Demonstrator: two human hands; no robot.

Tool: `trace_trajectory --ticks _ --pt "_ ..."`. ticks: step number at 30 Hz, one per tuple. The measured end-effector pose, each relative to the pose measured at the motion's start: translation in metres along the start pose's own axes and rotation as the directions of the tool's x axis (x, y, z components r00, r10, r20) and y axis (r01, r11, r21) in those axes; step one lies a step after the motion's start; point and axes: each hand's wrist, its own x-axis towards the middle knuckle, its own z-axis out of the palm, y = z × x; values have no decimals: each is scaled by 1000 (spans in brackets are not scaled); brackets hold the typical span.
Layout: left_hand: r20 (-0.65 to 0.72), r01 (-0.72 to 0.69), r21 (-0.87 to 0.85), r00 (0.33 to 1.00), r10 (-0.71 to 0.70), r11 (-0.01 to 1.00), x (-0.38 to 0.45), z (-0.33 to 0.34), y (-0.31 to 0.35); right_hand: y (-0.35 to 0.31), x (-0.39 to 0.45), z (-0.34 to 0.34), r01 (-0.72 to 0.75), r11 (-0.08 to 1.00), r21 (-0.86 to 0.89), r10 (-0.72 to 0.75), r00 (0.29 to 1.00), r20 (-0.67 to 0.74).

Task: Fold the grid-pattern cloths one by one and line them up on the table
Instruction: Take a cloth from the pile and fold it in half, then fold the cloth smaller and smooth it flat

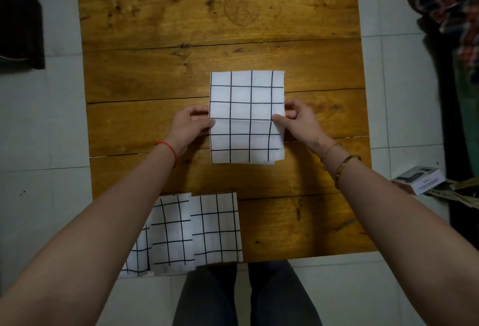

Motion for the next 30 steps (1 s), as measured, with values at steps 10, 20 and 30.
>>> trace_trajectory --ticks 10,20,30 --pt "8 -280 80 960 280 957 -21 -6 13 -11 -9 -1 145 988 51 -145 989 1" --pt "-57 -525 427 797 601 736 -37 -26 23 -39 -18 5 341 897 -283 -381 919 -101" --pt "-91 -252 61 962 256 966 -22 -10 -4 -16 -4 19 93 984 -149 -116 982 -152"
